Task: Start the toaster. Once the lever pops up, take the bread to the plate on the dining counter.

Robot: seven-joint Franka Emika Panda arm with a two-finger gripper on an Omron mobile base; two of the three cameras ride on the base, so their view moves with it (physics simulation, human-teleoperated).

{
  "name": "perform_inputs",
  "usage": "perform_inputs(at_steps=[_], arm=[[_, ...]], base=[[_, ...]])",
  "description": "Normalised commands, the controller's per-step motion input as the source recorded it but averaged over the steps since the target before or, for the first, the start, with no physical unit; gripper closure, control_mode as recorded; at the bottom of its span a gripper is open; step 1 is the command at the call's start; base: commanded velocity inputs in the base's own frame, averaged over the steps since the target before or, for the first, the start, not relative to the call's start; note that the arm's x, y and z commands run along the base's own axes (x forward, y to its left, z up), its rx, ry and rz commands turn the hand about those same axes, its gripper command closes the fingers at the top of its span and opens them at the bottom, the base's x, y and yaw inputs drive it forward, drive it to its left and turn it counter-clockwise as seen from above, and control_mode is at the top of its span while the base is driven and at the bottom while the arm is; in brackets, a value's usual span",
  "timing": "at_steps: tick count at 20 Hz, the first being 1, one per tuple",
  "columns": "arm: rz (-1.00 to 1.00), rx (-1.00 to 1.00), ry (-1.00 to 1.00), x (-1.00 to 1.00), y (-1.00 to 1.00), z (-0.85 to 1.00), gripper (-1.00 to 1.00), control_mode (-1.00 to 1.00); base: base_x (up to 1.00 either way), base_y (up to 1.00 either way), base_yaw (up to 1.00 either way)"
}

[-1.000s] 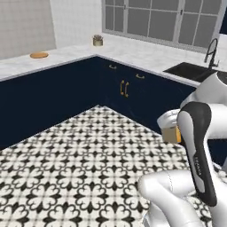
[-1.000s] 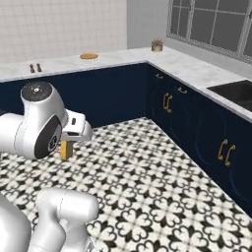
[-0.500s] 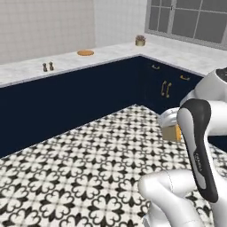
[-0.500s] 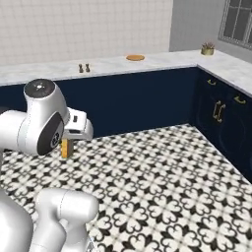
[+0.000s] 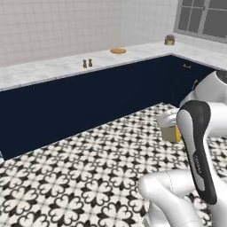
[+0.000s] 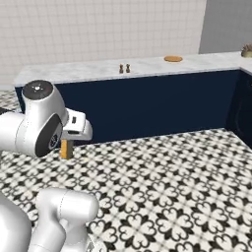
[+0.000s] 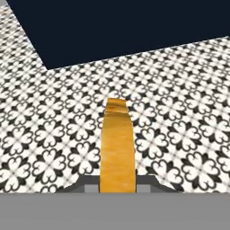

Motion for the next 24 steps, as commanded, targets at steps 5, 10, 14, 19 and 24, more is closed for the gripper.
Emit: perform_inputs(at_steps=[5, 10, 14, 19, 24], arm=[[0.00, 0.00, 0.00, 0.00, 0.00, 0.00, 1.00, 1.00], [0.00, 0.00, 0.00, 0.00, 0.00, 0.00, 1.00, 1.00], [0.00, 0.00, 0.00, 0.00, 0.00, 0.00, 1.00, 1.00], [0.00, 0.00, 0.00, 0.00, 0.00, 0.00, 1.00, 1.00], [0.00, 0.00, 0.00, 0.00, 0.00, 0.00, 1.00, 1.00]], base=[[0.60, 1.00, 0.28], [0.80, 1.00, 0.26], [0.85, 1.00, 0.20], [0.68, 1.00, 0.17], [0.58, 1.00, 0.17]])
